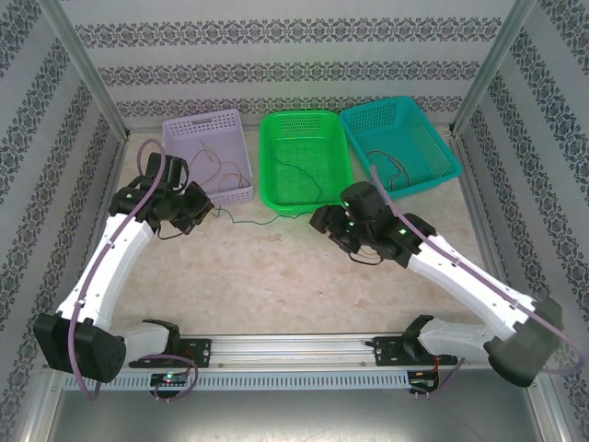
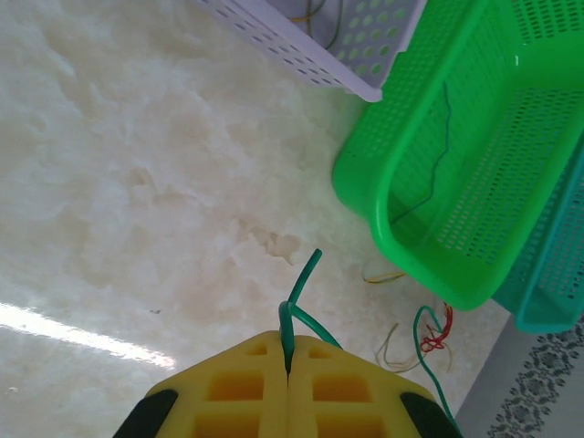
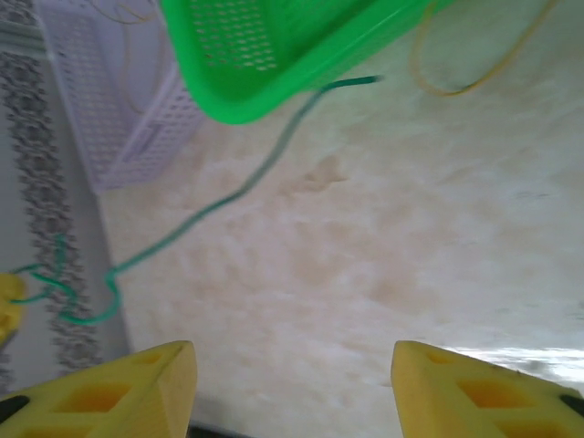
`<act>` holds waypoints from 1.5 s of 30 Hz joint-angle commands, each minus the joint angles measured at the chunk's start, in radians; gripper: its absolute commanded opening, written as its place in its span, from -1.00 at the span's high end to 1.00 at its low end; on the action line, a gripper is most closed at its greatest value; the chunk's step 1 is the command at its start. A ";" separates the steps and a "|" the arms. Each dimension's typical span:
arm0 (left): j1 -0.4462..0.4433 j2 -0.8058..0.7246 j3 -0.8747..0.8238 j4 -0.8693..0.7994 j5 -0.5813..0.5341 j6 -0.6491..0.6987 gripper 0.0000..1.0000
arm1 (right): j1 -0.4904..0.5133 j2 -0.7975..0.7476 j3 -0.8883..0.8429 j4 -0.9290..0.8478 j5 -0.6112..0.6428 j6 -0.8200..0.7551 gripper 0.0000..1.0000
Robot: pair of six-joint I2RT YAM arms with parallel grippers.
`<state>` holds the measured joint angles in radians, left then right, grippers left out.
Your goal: Untangle the cables
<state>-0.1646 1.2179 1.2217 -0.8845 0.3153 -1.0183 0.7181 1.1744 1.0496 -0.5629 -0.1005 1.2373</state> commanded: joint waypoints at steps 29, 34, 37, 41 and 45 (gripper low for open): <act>-0.284 0.096 -0.058 0.274 0.320 0.253 1.00 | -0.318 0.407 0.507 0.143 -0.144 -0.473 1.00; -0.411 0.145 -0.049 0.294 0.323 0.350 1.00 | -0.372 0.496 0.655 0.107 -0.198 -0.605 1.00; -0.497 0.179 -0.026 0.255 0.283 0.439 1.00 | -0.407 0.536 0.707 0.128 -0.238 -0.643 1.00; -0.605 0.223 -0.018 0.257 0.245 0.505 1.00 | -0.431 0.585 0.771 0.148 -0.287 -0.710 1.00; -0.690 0.267 0.006 0.252 0.187 0.555 1.00 | -0.443 0.610 0.802 0.166 -0.316 -0.739 1.00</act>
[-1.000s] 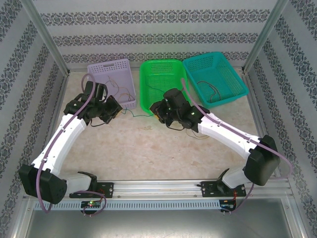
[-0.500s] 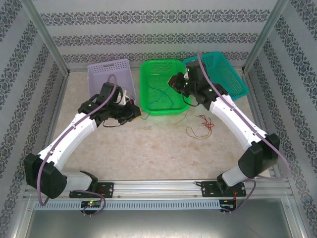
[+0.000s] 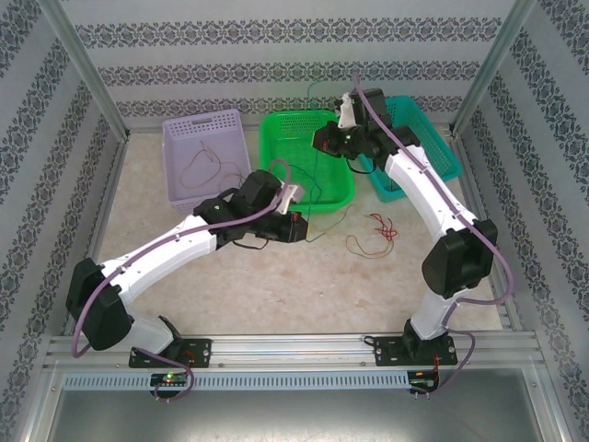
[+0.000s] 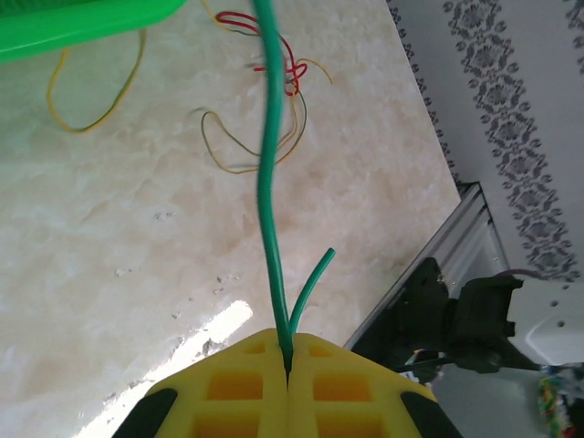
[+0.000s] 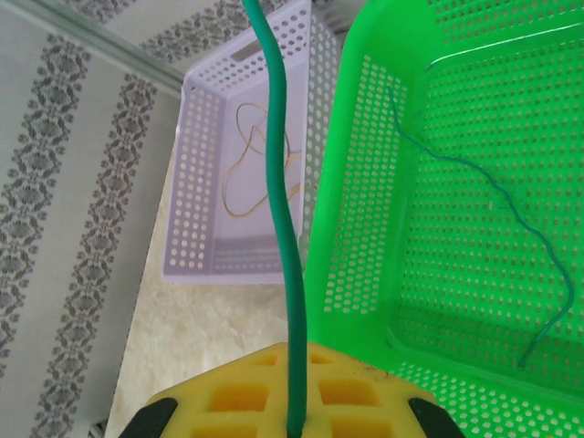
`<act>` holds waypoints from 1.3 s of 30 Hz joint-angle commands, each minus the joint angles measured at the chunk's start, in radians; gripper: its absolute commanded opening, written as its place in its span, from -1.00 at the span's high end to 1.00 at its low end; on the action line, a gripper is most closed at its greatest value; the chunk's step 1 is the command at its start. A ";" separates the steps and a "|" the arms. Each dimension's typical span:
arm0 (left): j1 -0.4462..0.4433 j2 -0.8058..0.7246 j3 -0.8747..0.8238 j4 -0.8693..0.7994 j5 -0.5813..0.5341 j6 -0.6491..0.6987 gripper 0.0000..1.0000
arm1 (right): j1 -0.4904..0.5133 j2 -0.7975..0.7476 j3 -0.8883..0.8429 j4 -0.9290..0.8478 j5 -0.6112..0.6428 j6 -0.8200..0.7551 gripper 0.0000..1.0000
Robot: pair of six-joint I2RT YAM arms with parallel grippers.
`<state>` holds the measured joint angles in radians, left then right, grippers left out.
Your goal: Untangle the cables
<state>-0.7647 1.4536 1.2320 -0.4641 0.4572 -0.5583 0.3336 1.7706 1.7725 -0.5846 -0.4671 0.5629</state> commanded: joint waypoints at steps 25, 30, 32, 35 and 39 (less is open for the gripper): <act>0.097 -0.347 0.099 -0.379 -0.585 -0.139 -0.54 | -0.089 0.104 0.175 0.235 0.116 -0.239 1.00; 0.116 -0.458 0.025 -0.416 -0.614 -0.218 -0.53 | -0.078 0.177 0.190 0.283 0.170 -0.273 1.00; 0.116 -0.490 -0.005 -0.427 -0.611 -0.253 -0.52 | -0.060 0.221 0.223 0.258 0.207 -0.317 1.00; 0.115 -0.545 -0.056 -0.432 -0.608 -0.305 -0.49 | -0.026 0.276 0.246 0.222 0.279 -0.389 1.00; 0.115 -0.611 -0.104 -0.446 -0.620 -0.353 -0.48 | 0.011 0.346 0.244 0.160 0.326 -0.418 1.00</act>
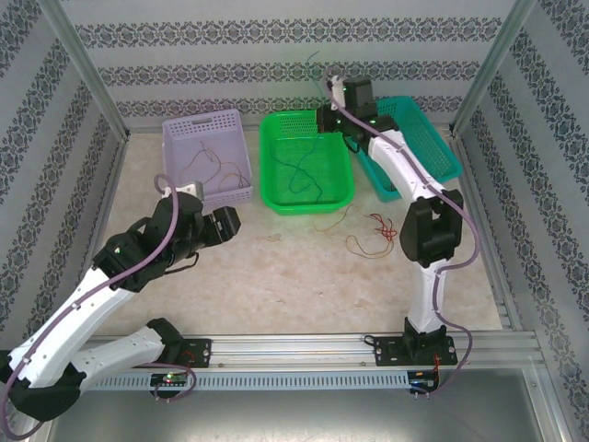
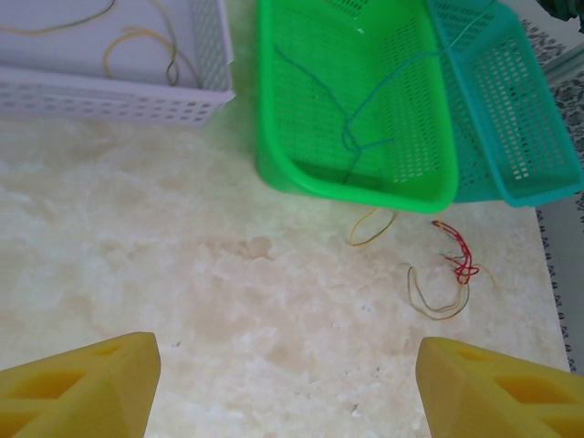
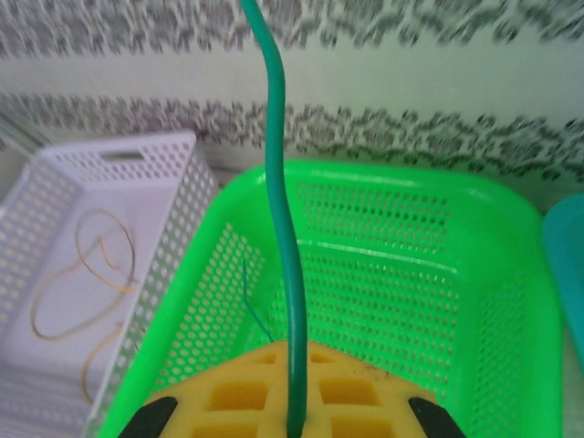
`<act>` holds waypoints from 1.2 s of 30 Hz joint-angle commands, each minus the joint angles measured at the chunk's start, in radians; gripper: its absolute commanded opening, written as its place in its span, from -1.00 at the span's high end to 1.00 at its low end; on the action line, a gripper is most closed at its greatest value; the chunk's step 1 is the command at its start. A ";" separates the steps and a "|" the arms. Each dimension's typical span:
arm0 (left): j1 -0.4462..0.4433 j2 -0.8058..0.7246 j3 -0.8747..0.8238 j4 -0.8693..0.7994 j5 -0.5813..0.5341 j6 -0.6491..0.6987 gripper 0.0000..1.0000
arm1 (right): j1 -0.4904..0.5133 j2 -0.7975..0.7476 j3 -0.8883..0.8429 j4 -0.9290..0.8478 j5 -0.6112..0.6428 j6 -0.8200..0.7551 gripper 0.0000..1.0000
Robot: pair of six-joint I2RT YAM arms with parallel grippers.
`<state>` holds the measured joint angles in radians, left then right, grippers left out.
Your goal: Untangle the cables
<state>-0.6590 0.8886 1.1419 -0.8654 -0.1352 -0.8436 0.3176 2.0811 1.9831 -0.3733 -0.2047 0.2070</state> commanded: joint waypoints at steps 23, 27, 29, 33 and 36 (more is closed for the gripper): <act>0.009 0.007 -0.014 -0.009 0.009 -0.044 -0.46 | 0.038 0.233 0.109 -0.351 -0.077 0.179 1.00; 0.010 0.007 -0.014 -0.008 0.011 -0.045 -0.46 | 0.018 0.272 0.149 -0.389 -0.119 0.219 1.00; 0.010 0.007 -0.014 -0.009 0.008 -0.048 -0.46 | 0.008 0.295 0.182 -0.412 -0.139 0.237 0.91; 0.010 0.006 -0.017 0.002 0.005 -0.052 -0.46 | -0.010 0.343 0.254 -0.473 -0.175 0.261 0.54; 0.010 0.012 -0.014 0.006 0.009 -0.051 -0.46 | -0.011 0.345 0.288 -0.506 -0.156 0.250 0.26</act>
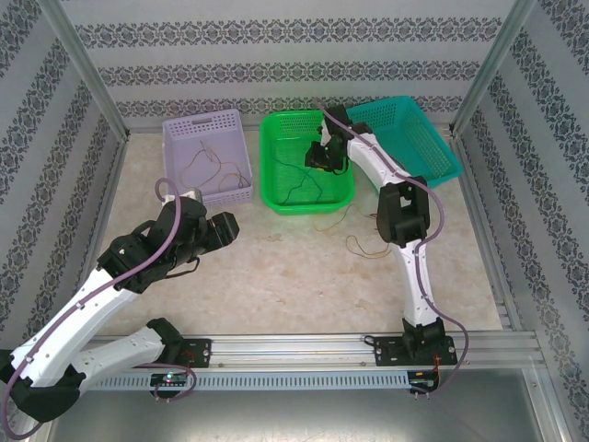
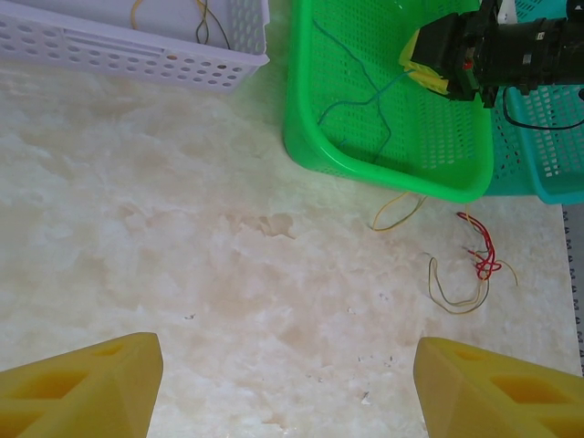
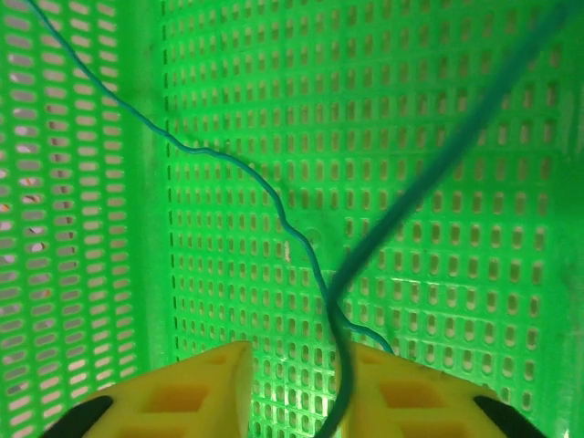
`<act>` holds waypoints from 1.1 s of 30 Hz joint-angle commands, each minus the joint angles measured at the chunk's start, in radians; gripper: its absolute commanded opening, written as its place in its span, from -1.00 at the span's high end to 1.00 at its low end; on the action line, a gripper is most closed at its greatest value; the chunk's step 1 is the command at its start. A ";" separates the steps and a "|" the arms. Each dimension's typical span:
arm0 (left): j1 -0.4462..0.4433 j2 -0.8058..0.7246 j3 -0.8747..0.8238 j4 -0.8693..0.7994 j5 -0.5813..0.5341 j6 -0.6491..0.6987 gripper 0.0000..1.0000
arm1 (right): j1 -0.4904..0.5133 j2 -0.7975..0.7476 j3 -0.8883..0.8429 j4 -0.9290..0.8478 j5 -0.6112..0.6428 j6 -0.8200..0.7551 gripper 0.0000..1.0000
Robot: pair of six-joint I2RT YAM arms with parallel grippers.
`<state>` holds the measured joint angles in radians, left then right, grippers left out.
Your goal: Untangle the cables
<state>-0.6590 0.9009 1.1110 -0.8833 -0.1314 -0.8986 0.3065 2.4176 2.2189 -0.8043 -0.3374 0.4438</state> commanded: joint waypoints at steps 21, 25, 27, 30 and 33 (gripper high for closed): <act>0.015 0.302 -0.025 0.218 0.241 0.042 -0.39 | -0.072 -0.996 -1.011 0.159 0.410 0.173 0.08; 0.012 0.378 -0.058 0.316 0.315 0.042 -0.30 | -0.159 -1.169 -1.324 0.219 0.355 0.189 0.01; 0.012 0.417 -0.057 0.346 0.344 0.042 -0.27 | -0.189 -1.184 -1.387 0.232 0.362 0.124 -0.03; 0.010 0.474 -0.029 0.370 0.376 0.050 -0.24 | -0.216 -1.121 -1.409 0.245 0.369 0.039 -0.08; 0.002 0.524 0.013 0.370 0.389 0.063 -0.23 | -0.219 -1.019 -1.368 0.257 0.343 -0.016 -0.04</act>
<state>-0.6544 1.4029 1.0721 -0.5701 0.2173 -0.8665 0.0929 1.3396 0.8154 -0.6083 0.0113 0.5056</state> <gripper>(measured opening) 0.617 0.525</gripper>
